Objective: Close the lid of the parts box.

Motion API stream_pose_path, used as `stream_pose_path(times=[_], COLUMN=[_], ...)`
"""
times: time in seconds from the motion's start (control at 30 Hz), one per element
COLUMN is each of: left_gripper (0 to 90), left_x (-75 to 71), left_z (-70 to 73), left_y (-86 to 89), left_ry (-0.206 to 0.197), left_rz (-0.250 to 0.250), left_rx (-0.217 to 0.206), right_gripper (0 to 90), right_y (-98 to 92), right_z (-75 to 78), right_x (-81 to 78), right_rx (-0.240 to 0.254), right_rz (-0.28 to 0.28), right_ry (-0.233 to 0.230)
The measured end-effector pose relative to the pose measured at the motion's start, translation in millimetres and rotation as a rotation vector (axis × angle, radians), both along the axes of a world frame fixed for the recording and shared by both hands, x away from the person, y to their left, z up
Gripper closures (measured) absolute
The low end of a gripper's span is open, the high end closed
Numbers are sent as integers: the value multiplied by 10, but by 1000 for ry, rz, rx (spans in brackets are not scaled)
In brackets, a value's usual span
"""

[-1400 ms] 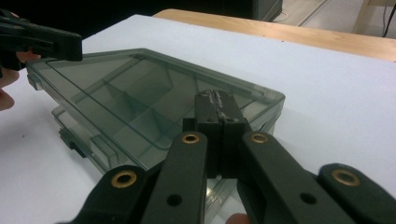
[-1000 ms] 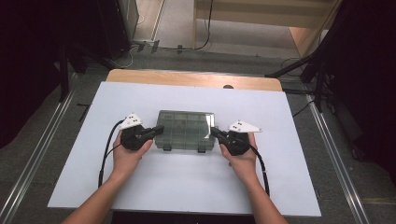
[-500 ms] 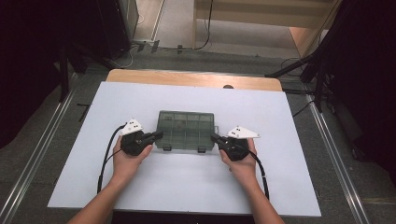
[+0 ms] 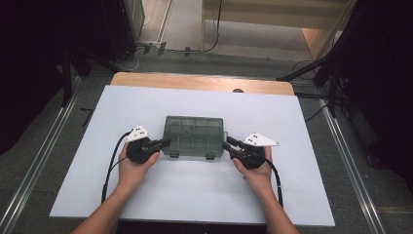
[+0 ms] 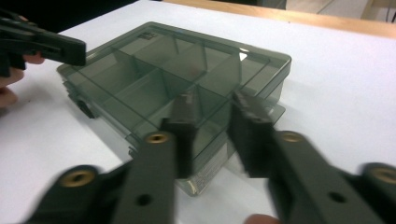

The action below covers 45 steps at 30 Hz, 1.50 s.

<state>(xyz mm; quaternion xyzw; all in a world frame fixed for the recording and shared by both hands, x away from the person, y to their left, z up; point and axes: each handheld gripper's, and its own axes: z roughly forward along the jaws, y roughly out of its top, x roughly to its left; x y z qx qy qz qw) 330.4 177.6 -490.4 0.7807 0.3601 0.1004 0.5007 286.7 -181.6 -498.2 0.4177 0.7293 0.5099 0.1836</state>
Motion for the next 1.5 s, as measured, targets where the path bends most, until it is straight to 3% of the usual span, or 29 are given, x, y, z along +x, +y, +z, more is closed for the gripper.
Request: stream_pose_path(times=[0.17, 0.27, 0.47, 0.67, 1.1, 1.23, 1.37, 1.5], left_gripper=[900, 900, 900, 889, 379, 125, 19, 0], left_x=[-9, -24, -39, -77, -165, -199, -232, -282], left_z=[7, 16, 33, 77, 196, 232, 254, 260], left_y=[2, -5, 0, 10, 100, 140, 202, 278], left_ry=[-4, -12, -19, -36, -63, -81, -85, -94], left_rz=[-2, 2, -9, -45, -22, 59, 83, 75], left_rx=[7, 20, 3, -14, -45, -8, -7, -11], right_gripper=[265, 133, 4, 0, 0, 0, 0, 0], right_y=[-108, -205, -374, -532, -743, -774, -820, -861], right_z=[-1, -23, -54, -58, -61, -56, -54, -52], right_x=[-65, -97, -196, -309, -468, -506, -537, -566], right_rx=[-13, -14, -28, -28, -31, -41, -43, -39], right_rz=[-61, -95, -108, -133, -179, -182, -187, -200], right_ry=[-10, 0, 3, -3, -8, -11, -15, -19])
